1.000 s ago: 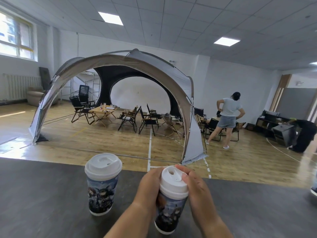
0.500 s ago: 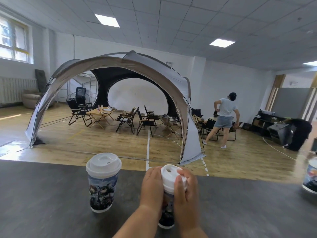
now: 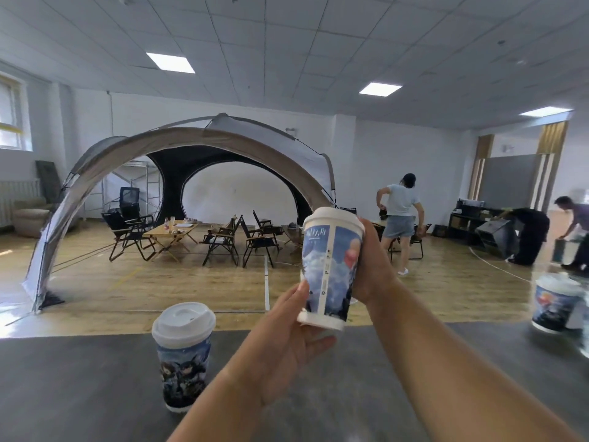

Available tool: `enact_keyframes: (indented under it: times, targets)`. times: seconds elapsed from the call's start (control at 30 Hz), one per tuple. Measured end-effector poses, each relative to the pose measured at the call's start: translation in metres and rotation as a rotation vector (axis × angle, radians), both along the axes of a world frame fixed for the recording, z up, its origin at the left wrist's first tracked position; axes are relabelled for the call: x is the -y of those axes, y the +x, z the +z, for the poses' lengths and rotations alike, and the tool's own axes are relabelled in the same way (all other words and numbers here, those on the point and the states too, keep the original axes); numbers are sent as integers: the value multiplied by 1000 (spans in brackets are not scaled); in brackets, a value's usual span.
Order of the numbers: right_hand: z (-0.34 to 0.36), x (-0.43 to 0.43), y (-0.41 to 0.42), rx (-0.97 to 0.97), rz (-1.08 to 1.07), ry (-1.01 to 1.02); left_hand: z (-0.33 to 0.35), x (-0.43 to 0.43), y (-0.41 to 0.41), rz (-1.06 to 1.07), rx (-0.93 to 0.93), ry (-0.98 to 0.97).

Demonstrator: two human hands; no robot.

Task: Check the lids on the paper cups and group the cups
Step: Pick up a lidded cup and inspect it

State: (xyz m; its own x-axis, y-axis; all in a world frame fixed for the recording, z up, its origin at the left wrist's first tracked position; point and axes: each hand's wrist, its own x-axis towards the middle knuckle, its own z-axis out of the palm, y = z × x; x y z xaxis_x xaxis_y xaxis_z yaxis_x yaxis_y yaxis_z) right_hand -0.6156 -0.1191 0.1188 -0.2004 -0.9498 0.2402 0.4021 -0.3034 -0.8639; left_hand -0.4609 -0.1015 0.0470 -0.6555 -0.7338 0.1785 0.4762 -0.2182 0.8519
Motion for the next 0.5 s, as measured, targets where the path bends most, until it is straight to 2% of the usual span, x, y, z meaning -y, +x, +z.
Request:
enact_keyframes:
  times: [0.17,0.27,0.33,0.4,0.5]
  targets:
    - [10,-3,10,49,87,-14,4,-8,3,-35,-196,61]
    - [20,-6,17,-106,-37,-56,12,-13,5,152,-268,21]
    - [29,-19,27,-320,-186,-151,16,-19,5,422,-176,-150]
    - [38,-36,41,-454,-223,-247,20,-30,3,682,-27,-374]
    - [45,-45,51,-479,-232,-282,24,-45,0,770,4,-508]
